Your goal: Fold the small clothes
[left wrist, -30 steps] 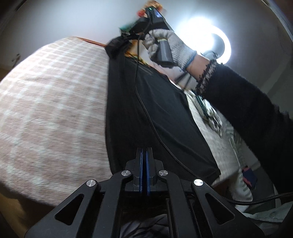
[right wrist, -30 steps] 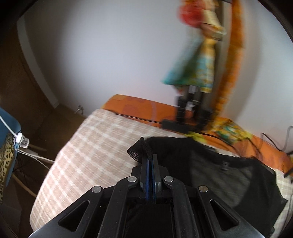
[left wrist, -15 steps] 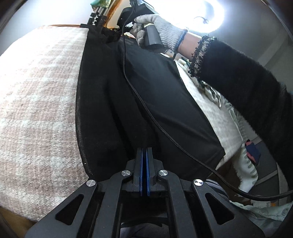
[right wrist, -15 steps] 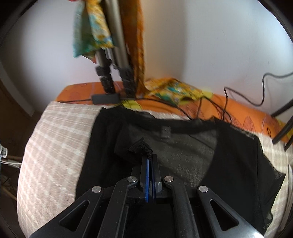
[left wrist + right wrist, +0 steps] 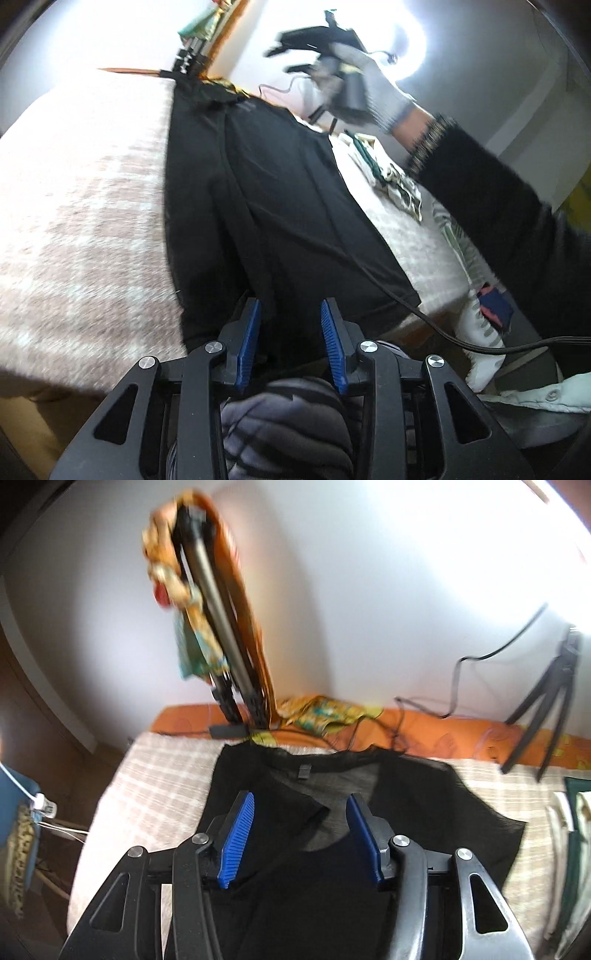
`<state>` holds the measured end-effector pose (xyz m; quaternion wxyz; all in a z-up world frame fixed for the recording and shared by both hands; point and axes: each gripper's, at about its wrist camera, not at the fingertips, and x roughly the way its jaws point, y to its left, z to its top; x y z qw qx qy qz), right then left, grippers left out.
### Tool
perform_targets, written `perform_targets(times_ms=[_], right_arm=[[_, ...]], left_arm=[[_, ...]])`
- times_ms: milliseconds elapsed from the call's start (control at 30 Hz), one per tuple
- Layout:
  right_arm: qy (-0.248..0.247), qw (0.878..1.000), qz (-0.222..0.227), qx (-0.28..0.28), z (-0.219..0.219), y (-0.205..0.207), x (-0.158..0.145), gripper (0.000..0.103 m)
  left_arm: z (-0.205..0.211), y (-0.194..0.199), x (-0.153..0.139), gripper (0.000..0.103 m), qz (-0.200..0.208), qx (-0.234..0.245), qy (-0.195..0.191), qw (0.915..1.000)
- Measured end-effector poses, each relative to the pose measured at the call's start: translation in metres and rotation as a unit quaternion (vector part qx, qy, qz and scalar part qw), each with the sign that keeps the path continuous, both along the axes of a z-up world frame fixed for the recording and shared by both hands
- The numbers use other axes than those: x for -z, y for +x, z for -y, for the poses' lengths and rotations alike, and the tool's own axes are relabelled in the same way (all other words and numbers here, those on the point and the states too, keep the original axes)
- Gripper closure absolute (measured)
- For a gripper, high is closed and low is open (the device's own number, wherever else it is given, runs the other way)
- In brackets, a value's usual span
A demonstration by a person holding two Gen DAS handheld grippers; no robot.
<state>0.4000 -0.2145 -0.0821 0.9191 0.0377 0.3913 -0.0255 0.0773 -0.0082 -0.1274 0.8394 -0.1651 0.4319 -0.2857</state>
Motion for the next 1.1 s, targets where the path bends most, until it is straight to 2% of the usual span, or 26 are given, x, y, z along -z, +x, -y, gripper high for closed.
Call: perform_targets(times_ms=[100,200,267,433,467,533,567,633,733,800,967,1100], right_arm=[[0.009,1.000,0.021,0.000,0.011,-0.032,-0.024,0.048],[0.017,0.999,0.035,0.005,0.021,-0.060,-0.039,0.048],[0.020,0.999,0.045,0.006,0.028,-0.088,-0.048,0.048],[0.023,0.997,0.066,0.023,0.041,-0.148,-0.063,0.048],[0.024,0.997,0.069,0.026,0.043,-0.158,-0.065,0.048],[0.023,0.996,0.080,0.035,0.049,-0.183,-0.074,0.048],[0.024,0.995,0.085,0.037,0.051,-0.192,-0.077,0.048],[0.022,0.995,0.094,0.040,0.055,-0.213,-0.084,0.048],[0.009,0.994,0.104,0.040,0.058,-0.238,-0.092,0.048],[0.002,0.993,0.111,0.039,0.059,-0.253,-0.096,0.048],[0.007,0.992,0.119,0.031,0.065,-0.283,-0.100,0.048],[0.010,0.992,0.119,0.033,0.073,-0.297,-0.099,0.048]], left_arm=[[-0.011,-0.012,-0.006,0.071,0.017,-0.024,0.008,0.9995],[-0.010,-0.015,-0.004,0.071,0.028,-0.031,0.037,0.9985],[-0.009,-0.011,0.002,0.071,0.023,-0.026,0.036,0.9987],[0.020,0.001,0.019,0.071,0.021,-0.004,0.077,0.9968],[0.026,0.003,0.025,0.071,0.007,0.013,0.070,0.9975],[0.036,0.004,0.031,0.071,-0.027,0.050,0.030,0.9980],[0.040,0.002,0.031,0.071,-0.031,0.061,0.014,0.9975],[0.049,-0.007,0.024,0.071,-0.019,0.087,-0.002,0.9960],[0.057,-0.023,0.012,0.071,0.010,0.093,0.029,0.9952],[0.059,-0.033,0.004,0.071,0.027,0.088,0.055,0.9942],[0.058,-0.041,-0.029,0.071,0.066,0.067,0.074,0.9928],[0.074,-0.044,-0.057,0.071,0.114,0.053,0.101,0.9870]])
